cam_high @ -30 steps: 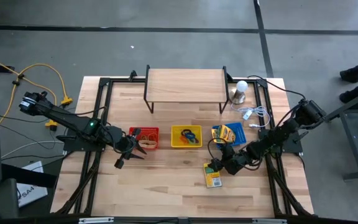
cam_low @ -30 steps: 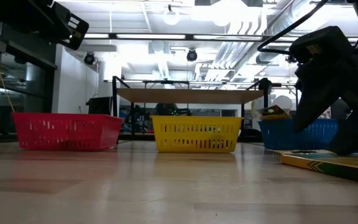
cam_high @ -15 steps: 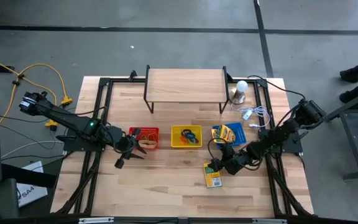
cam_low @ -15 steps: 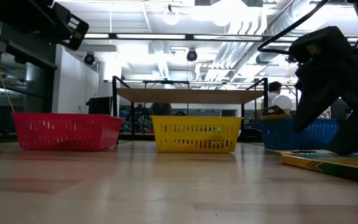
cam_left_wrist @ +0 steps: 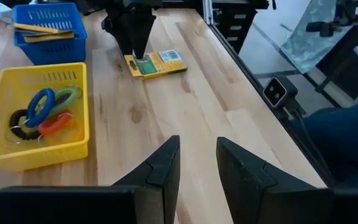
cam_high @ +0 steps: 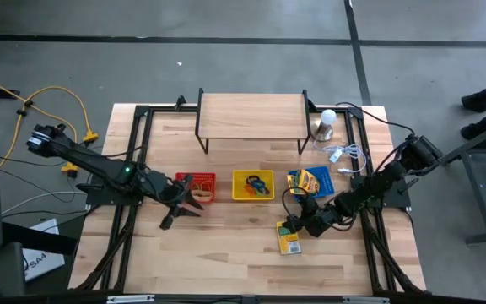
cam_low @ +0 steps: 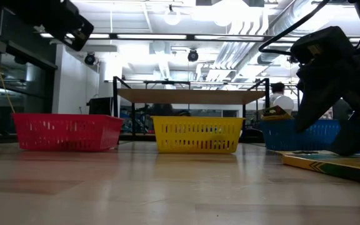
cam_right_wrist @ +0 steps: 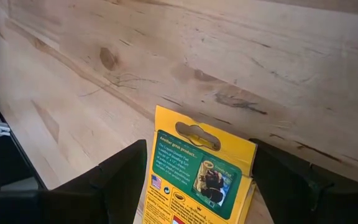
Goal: Pick & Place Office Desk Supplies
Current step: Put the box of crayons into the blue bin
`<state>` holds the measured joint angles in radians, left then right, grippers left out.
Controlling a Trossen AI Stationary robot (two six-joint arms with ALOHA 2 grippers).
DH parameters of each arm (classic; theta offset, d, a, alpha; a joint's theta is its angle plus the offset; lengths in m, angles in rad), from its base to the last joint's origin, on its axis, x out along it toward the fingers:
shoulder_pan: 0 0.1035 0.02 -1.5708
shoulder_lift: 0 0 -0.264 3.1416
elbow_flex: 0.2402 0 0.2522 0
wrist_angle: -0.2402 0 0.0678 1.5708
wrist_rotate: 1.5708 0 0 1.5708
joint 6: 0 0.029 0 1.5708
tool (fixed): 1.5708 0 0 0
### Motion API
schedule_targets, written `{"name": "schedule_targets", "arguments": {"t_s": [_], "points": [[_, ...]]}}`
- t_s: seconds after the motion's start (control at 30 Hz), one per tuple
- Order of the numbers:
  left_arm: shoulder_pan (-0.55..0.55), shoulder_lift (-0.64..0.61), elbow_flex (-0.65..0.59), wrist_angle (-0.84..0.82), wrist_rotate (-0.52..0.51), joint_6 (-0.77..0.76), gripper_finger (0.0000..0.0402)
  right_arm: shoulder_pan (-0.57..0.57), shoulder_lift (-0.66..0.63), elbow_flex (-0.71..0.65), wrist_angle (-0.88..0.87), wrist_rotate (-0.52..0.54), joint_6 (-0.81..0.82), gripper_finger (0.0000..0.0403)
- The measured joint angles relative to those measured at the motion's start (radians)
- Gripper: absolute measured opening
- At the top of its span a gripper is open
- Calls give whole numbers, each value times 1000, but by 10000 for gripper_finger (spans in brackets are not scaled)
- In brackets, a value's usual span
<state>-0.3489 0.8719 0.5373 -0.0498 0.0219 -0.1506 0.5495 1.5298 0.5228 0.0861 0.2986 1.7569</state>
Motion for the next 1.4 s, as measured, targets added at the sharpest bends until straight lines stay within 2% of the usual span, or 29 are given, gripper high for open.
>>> {"name": "schedule_targets", "arguments": {"t_s": [0.13,0.43,0.57,0.8,1.03,1.4], "points": [[0,101,0,116,0,-32,100,0,0,0,0,-2,-1,271],[-1,457,0,538,0,-45,100,0,0,0,0,-6,-8,271],[-1,591,20,674,0,-41,100,0,0,0,0,-7,-8,271],[1,768,157,679,0,-40,100,0,0,0,4,-7,-2,271],[1,884,296,627,0,-38,100,0,0,0,12,-9,2,271],[-8,1012,387,630,37,-114,100,0,0,-1,27,-30,4,271]]}}
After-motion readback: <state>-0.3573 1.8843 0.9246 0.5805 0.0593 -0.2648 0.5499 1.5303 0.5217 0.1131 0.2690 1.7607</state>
